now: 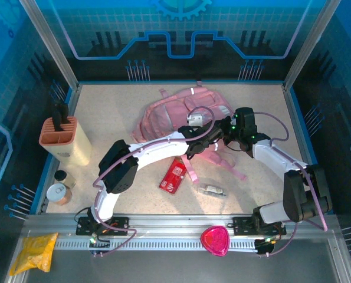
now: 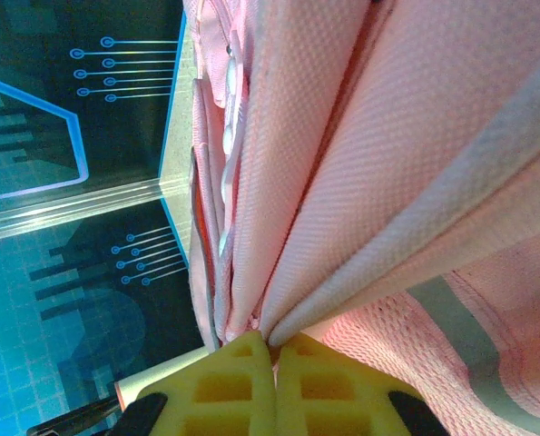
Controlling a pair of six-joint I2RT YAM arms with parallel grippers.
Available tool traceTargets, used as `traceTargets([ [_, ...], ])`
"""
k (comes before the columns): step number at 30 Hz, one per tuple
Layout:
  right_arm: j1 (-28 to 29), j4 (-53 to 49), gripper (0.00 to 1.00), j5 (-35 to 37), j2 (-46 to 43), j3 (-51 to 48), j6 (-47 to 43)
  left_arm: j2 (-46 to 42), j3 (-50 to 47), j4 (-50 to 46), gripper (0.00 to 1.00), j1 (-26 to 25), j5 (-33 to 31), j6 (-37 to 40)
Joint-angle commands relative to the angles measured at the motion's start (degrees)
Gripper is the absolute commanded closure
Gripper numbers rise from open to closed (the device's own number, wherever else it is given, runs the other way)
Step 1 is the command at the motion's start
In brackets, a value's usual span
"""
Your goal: Pack the student bag
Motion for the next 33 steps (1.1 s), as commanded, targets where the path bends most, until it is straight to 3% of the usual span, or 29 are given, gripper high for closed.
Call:
traceTargets([
  [1,0.54,2.43,1.00,-0.23,-1.82,1.59,-0.93,1.05,1.89,3.45,0.70,1.03,0.69,1.22],
  [10,1.05,2.61,1.00,0.05,-1.47,1.27,-1.03,1.36,1.46,5.88,0.81,2.34,-0.48,-2.17],
  [20,-0.42,0.92,1.00,0.41,-1.55,1.37,-3.82,-3.12,-2.29,7.85,1.00,2.74,-0.68,0.12],
  [26,-3.81,-0.01,1.00,-2.80,-0.28,2.41,-6.96,-7.00,-6.47,3.28,1.00,3.73,1.36,0.16],
  [33,-7.31,-2.78,1.00,-4.25,3.46,7.63,-11.96,-14.57,-16.91,6.02,1.00,5.88,8.46,1.46],
])
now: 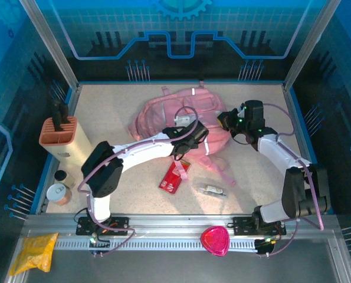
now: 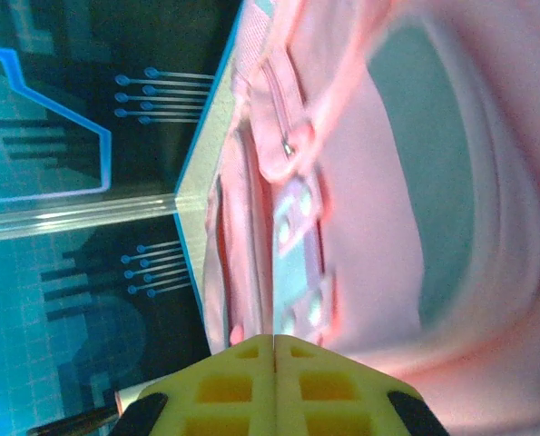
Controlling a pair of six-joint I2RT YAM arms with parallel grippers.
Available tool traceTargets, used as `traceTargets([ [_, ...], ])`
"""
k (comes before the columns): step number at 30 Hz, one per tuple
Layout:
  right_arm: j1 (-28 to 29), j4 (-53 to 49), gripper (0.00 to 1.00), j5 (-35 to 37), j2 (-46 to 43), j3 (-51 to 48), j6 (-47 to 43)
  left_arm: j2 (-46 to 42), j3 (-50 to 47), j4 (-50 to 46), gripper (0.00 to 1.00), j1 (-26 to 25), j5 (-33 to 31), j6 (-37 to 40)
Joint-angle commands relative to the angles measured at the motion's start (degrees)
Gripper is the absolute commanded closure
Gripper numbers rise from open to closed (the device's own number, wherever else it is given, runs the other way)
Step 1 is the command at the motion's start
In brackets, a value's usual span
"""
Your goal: Pack the student bag
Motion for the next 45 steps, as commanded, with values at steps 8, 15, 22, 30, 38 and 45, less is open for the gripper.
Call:
traceTargets([
  [8,3.23,-4.36,1.00,-2.74,0.64,0.77,-3.44,-4.39,-1.58,2.41,1.00,3.16,6.08,2.36],
  [15,10.75,-2.19,0.60,-0.22,-1.88,-5.60,1.96,-2.32,2.24,-0.70,1.00,3.15,5.84,2.92],
  [22,13.02,1.72,0.41,3.68,3.09,-5.20,7.45,-2.74,2.12,0.13,1.00,3.09,6.77,3.26],
  [30,12.35,2.62,0.66,6.68,10.63,0.64,6.07,-2.13,2.86,-0.32,1.00,3.16,9.46,4.61],
  [38,6.16,-3.33,1.00,7.23,8.72,3.61,-3.74,-3.63,2.77,-7.26,1.00,4.26,6.87,8.97],
  [45,-2.09,-8.53,1.00,-0.78,12.34,11.84,-11.26,-6.64,-2.03,-9.07,1.00,7.63,8.69,12.38],
])
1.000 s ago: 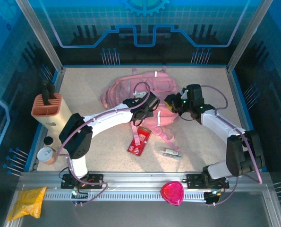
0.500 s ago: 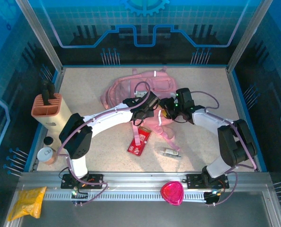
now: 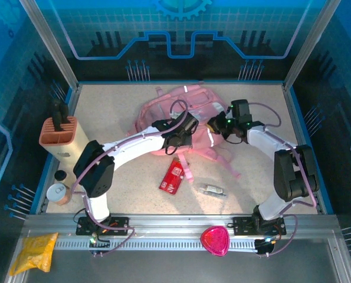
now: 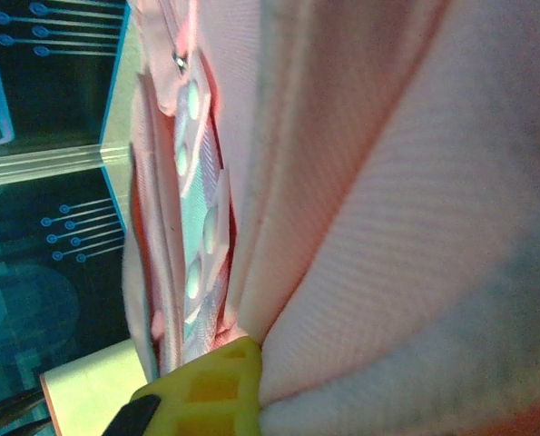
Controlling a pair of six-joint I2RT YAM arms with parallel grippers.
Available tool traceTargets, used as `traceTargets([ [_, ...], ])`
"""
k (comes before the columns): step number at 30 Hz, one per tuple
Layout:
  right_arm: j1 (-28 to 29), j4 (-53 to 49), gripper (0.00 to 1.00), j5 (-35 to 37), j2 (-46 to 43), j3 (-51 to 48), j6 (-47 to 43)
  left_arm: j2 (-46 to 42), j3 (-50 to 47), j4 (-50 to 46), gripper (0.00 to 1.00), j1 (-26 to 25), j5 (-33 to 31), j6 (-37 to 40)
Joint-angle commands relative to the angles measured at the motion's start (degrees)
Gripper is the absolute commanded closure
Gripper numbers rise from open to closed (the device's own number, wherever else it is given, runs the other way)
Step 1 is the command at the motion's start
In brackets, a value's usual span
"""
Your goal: Pack the student bag
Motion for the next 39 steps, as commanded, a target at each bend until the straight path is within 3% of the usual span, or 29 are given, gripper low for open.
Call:
traceTargets([
  [1,-6.15,-1.15,1.00,-0.53,2.61,6.22,-6.39,-4.47,-3.12,-6.57,1.00,2.48,-1.78,2.81],
  [5,-9.04,-2.79,1.00,-2.92,7.03,11.59,-8.85,-5.78,-5.10,-6.04,1.00,2.45,0.75,2.91],
  [9,-8.44,-5.69,0.99,-2.93,10.65,16.10,-12.05,-5.26,-5.66,-1.51,1.00,1.90,5.84,1.50],
  [16,-3.88,-8.60,0.55,-0.55,6.84,13.66,-15.39,-1.23,-0.63,3.06,1.00,-0.33,5.80,-2.01],
  [23,-0.09,-7.31,0.29,-0.89,-3.90,2.56,-14.18,-0.87,0.26,3.85,1.00,-0.56,5.75,-1.10],
  [27,5.16,-0.32,0.26,-3.77,-7.22,-4.28,-7.69,-1.14,-0.23,4.70,1.00,-0.56,6.34,-0.65],
  [30,9.10,-0.14,0.25,-0.11,-8.37,-5.46,-6.29,-1.12,-0.40,4.69,1.00,-0.55,6.38,-0.50],
  [39,13.51,11.78,0.33,4.13,-4.29,-8.85,3.64,-1.64,-0.68,6.61,1.00,-0.70,7.65,-0.65],
])
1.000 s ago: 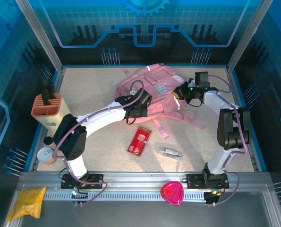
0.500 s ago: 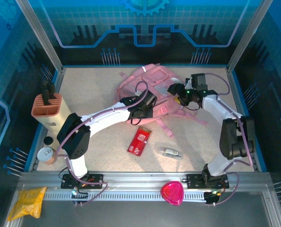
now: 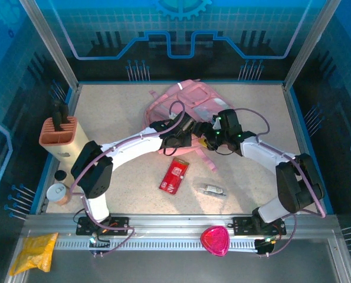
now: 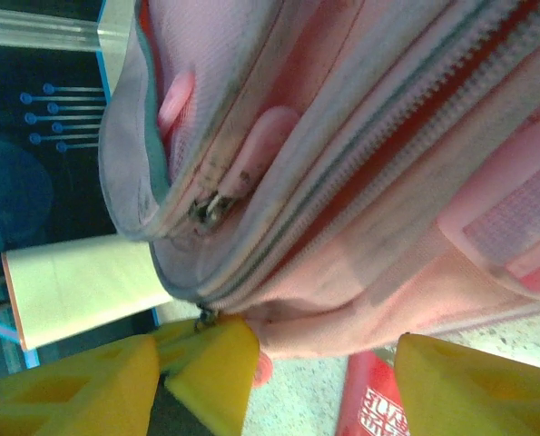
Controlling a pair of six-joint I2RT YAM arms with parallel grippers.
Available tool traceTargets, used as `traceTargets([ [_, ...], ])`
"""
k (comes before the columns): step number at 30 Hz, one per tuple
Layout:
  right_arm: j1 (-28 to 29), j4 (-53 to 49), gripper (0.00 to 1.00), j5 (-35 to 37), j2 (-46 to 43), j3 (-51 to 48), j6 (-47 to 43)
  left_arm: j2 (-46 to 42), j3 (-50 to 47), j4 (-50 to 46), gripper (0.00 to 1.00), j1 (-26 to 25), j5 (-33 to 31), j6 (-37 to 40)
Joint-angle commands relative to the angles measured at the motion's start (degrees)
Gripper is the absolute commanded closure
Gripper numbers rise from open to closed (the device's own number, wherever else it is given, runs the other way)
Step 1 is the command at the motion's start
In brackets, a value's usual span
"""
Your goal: Pack the student bag
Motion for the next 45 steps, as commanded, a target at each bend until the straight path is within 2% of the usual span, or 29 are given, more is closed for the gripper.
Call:
traceTargets([
  [1,1.51,7.23,0.36,2.48,2.97,-0.01,4.72,-1.04,1.37,3.70,1.00,-0.47,2.10,0.47],
  [4,1.86,8.34,0.48,3.08,4.86,0.85,5.22,-1.04,1.63,3.43,1.00,-0.55,1.86,0.80],
  [7,1.80,8.17,0.57,7.04,4.39,0.29,4.05,-0.72,2.50,3.08,1.00,-0.60,2.26,1.36],
  [12,1.13,5.37,0.80,8.98,4.54,2.29,0.13,-0.32,3.15,1.08,1.00,-0.70,1.76,2.46],
  [14,0.06,7.17,0.89,7.78,4.92,1.57,-0.10,-0.87,2.74,0.54,1.00,-0.69,1.16,3.04],
  [16,-1.17,10.38,0.92,5.82,5.45,0.74,-0.21,-1.81,1.91,0.37,1.00,-0.61,0.37,3.73],
  [18,-2.14,9.78,1.00,4.02,5.64,1.40,-1.98,-2.71,0.98,-0.05,1.00,-0.49,-0.48,5.04],
  [25,-6.45,6.53,1.00,-1.23,4.45,2.30,-8.39,-5.80,-2.56,-3.81,1.00,1.98,-3.26,7.34],
  [32,-13.03,-2.36,1.00,-3.96,4.40,8.58,-16.17,-8.17,-8.31,-4.27,1.00,6.85,-2.02,8.46],
  [35,-13.67,-11.84,1.00,-1.98,9.63,17.69,-23.51,-8.44,-9.18,-1.87,1.00,6.59,0.79,6.68],
  [37,-14.32,-10.42,1.00,-2.19,12.74,19.64,-23.22,-7.38,-8.31,2.10,1.00,5.24,4.88,6.03],
  [39,-14.84,-10.24,1.00,-2.89,14.81,21.88,-22.44,-4.82,-4.42,1.45,1.00,2.91,4.43,5.39],
  [42,-14.36,-13.42,0.78,-3.10,15.37,25.15,-23.92,0.72,3.75,-0.60,1.00,-0.41,2.94,5.13],
  [45,-13.87,-15.71,0.68,-1.54,12.11,23.94,-24.21,4.80,8.79,0.51,1.00,-1.58,3.84,3.22],
])
